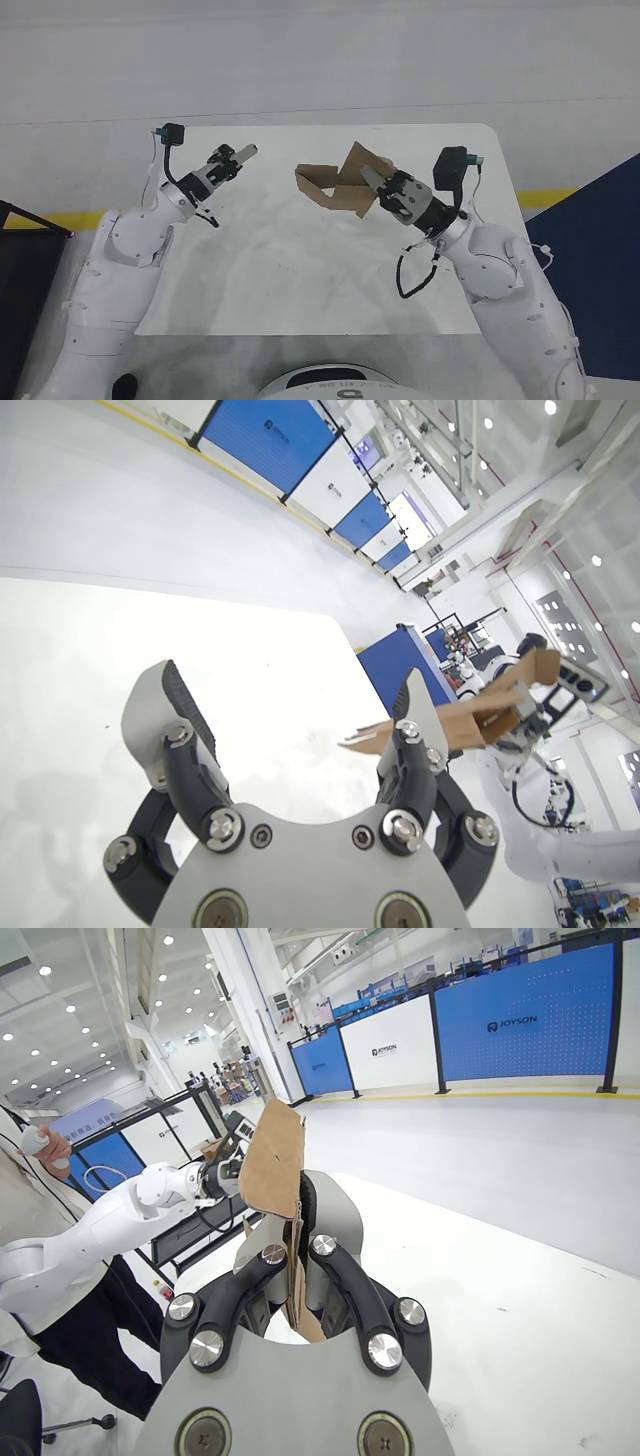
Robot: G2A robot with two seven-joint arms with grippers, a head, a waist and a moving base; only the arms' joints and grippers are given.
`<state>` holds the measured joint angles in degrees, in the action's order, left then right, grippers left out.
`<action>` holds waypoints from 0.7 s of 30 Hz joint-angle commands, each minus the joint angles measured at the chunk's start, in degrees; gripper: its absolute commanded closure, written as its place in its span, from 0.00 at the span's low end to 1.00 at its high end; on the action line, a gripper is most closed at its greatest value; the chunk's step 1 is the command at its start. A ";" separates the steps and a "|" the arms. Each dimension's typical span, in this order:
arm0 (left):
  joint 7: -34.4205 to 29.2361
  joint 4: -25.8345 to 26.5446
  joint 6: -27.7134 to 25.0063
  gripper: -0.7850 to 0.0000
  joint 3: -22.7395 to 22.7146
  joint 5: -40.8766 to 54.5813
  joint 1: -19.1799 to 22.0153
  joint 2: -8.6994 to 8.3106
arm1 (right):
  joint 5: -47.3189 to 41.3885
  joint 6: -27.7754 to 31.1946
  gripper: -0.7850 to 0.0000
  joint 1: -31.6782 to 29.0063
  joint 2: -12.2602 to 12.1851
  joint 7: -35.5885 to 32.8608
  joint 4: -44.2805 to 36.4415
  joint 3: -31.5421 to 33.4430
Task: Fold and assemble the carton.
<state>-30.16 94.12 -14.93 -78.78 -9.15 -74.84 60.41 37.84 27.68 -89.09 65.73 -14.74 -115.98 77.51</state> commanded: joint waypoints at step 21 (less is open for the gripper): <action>-0.72 2.52 3.47 0.00 14.33 -9.81 2.37 2.08 | 10.81 -9.75 1.00 1.81 1.28 8.25 3.69 -5.96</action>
<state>-31.07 96.30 -11.57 -64.66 -18.52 -72.27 62.47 48.69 18.79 -87.47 66.94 -6.48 -112.43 71.66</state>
